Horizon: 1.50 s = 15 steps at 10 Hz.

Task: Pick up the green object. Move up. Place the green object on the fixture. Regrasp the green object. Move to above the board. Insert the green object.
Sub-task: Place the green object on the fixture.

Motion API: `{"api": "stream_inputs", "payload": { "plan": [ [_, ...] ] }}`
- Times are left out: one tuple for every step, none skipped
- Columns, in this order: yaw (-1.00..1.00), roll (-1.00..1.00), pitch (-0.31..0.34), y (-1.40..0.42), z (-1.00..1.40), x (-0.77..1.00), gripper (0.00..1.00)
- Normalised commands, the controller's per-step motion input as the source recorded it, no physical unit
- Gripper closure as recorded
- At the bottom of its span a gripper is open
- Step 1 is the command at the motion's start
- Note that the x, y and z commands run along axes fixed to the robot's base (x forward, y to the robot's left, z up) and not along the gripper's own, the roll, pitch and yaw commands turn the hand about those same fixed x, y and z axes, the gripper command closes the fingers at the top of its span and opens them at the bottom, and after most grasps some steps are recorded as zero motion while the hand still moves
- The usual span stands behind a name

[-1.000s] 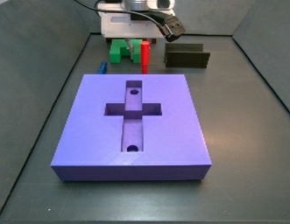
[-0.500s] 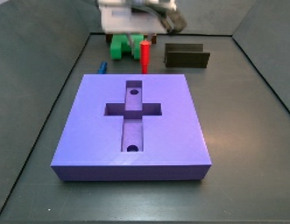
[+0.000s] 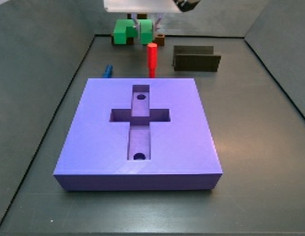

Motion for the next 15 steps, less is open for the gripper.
{"api": "stream_inputs", "payload": {
  "plan": [
    [-0.17,-0.66,0.0,0.0,0.32,0.23,1.0],
    [-0.2,-0.97,0.0,0.0,0.48,0.64,1.0],
    [-0.16,-0.83,0.12,-0.04,0.51,0.91,1.0],
    [-0.01,-0.54,0.043,-0.17,0.52,0.91,1.0],
    [0.0,-0.42,0.0,-0.19,0.47,0.88,1.0],
    [0.0,-0.61,0.0,0.0,0.37,0.82,1.0],
    [0.0,-0.56,-0.171,0.0,0.17,0.78,1.0],
    [0.0,-0.63,-0.326,0.0,0.0,0.69,1.0],
    [0.0,-0.87,-0.151,0.06,0.0,0.81,1.0],
    [-0.02,-0.9,-0.146,0.04,0.0,0.82,1.0],
    [-0.03,-0.9,-0.149,0.04,0.0,0.81,1.0],
    [-0.01,-0.93,-0.146,0.06,0.0,0.8,1.0],
    [-0.01,-0.99,-0.103,0.09,0.0,0.79,1.0],
    [-0.23,-1.0,0.014,0.0,-0.01,0.7,1.0],
    [-0.33,-0.96,0.017,0.0,-0.04,0.61,1.0]
  ]
}}
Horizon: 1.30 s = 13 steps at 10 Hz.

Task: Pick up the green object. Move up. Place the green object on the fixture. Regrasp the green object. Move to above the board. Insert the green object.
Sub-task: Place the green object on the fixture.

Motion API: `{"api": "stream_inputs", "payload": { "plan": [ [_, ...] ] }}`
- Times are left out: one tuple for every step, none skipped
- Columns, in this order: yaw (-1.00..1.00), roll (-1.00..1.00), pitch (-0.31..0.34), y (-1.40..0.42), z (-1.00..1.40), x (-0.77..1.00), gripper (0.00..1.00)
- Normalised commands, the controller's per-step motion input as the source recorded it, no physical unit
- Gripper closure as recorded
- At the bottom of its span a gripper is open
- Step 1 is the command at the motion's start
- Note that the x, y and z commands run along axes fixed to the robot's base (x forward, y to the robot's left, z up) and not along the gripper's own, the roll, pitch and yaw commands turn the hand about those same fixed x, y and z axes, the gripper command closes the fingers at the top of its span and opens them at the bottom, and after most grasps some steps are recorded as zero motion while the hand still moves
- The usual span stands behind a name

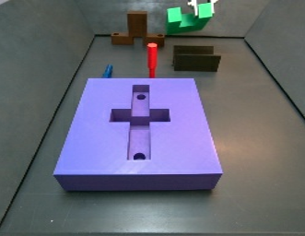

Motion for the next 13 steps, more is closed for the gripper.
{"api": "stream_inputs", "payload": {
  "plan": [
    [-0.37,-0.9,0.054,0.01,-0.1,0.61,1.0],
    [-0.4,-0.84,0.146,0.04,-0.17,0.59,1.0],
    [-0.39,-0.83,0.149,0.04,-0.18,0.59,1.0],
    [-0.02,0.0,0.229,0.0,-0.11,0.45,1.0],
    [0.0,0.13,0.283,0.0,-0.13,0.49,1.0],
    [0.0,0.21,0.151,0.0,-0.21,0.38,1.0],
    [0.03,0.19,0.1,0.0,-0.29,0.33,1.0],
    [0.0,0.05,0.08,0.0,-0.43,0.22,1.0],
    [-0.07,0.0,0.026,0.0,-0.46,0.0,1.0],
    [-0.06,-0.1,0.0,0.0,-0.43,0.0,1.0],
    [-0.06,-0.15,-0.006,0.01,-0.5,0.0,1.0],
    [-0.03,-0.06,-0.037,0.0,-0.51,0.0,1.0],
    [-0.03,-0.01,0.0,0.0,-0.42,0.01,1.0]
  ]
}}
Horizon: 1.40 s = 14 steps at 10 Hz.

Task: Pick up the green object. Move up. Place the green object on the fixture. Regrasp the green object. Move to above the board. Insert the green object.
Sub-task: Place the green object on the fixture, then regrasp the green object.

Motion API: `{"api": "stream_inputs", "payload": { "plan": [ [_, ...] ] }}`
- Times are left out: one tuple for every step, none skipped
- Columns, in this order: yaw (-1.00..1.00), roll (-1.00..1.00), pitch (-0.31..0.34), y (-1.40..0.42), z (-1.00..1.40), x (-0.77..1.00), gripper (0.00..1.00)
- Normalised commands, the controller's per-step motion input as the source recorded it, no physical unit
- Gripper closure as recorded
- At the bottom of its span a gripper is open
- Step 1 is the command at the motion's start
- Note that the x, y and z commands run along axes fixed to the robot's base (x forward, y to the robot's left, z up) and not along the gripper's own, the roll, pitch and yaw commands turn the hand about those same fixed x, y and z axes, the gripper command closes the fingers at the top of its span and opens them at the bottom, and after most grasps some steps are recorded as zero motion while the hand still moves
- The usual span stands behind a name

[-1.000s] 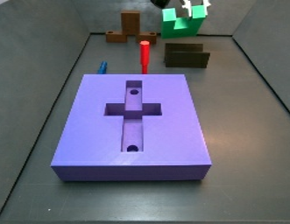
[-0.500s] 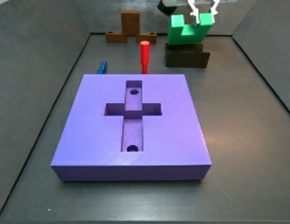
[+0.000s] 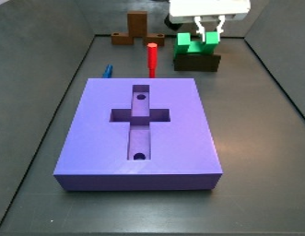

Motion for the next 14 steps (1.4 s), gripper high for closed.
{"api": "stream_inputs", "payload": {
  "plan": [
    [-0.02,0.0,0.0,0.0,-0.24,0.0,1.0],
    [0.0,0.0,0.0,0.0,0.0,0.0,1.0],
    [0.0,0.0,0.0,0.0,0.0,0.0,0.0],
    [0.14,0.4,0.06,-0.12,0.94,0.35,0.0],
    [0.17,0.51,0.023,-0.19,1.0,0.19,0.0],
    [0.2,0.51,0.0,-0.16,0.99,0.19,0.0],
    [0.2,0.55,0.0,-0.15,0.84,0.2,0.0],
    [0.13,0.66,-0.18,-0.15,0.67,0.0,0.0],
    [0.14,0.85,-0.349,-0.19,0.43,-0.03,0.0],
    [0.18,1.0,-0.503,-0.25,0.33,-0.16,0.0],
    [0.2,1.0,-0.457,-0.24,0.22,-0.21,0.0],
    [0.21,1.0,-0.343,-0.22,0.14,-0.19,0.0],
    [0.18,1.0,-0.211,-0.21,0.1,-0.31,0.0],
    [0.16,1.0,0.0,-0.19,0.05,-0.25,0.0]
  ]
}}
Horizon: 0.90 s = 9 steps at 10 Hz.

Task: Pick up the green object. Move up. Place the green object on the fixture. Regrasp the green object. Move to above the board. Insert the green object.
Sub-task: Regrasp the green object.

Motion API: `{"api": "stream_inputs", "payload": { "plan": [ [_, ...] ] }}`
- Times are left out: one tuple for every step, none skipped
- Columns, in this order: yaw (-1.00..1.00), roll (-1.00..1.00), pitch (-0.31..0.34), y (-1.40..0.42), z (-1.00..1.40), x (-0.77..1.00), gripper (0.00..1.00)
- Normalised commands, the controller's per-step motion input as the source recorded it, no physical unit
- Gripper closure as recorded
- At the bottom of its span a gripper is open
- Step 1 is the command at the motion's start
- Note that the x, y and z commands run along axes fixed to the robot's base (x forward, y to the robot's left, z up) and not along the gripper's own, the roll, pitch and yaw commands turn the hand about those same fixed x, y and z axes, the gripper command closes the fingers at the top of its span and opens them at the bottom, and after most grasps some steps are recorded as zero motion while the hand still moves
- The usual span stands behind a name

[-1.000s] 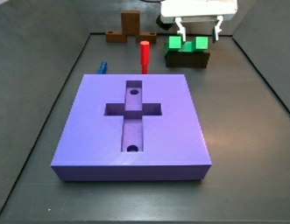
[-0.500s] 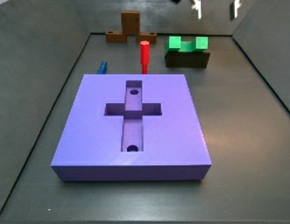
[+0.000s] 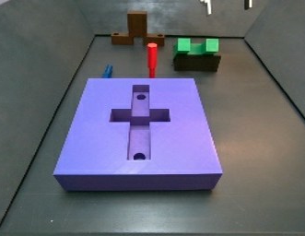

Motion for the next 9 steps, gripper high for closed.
{"api": "stream_inputs", "payload": {
  "plan": [
    [0.11,1.0,0.277,-0.19,0.1,-0.05,0.0],
    [0.05,1.0,0.431,-0.25,0.13,0.0,0.0],
    [0.03,1.0,0.489,-0.23,0.14,0.03,0.0],
    [0.03,1.0,0.526,-0.25,0.13,0.03,0.0],
    [0.09,1.0,0.471,-0.28,0.02,0.05,0.0],
    [0.11,1.0,0.309,-0.27,0.0,0.26,0.0],
    [0.09,1.0,0.251,-0.22,0.0,0.31,0.0],
    [0.23,1.0,0.234,-0.15,0.0,0.23,0.0],
    [0.31,1.0,0.151,-0.04,-0.09,0.45,0.0]
  ]
}}
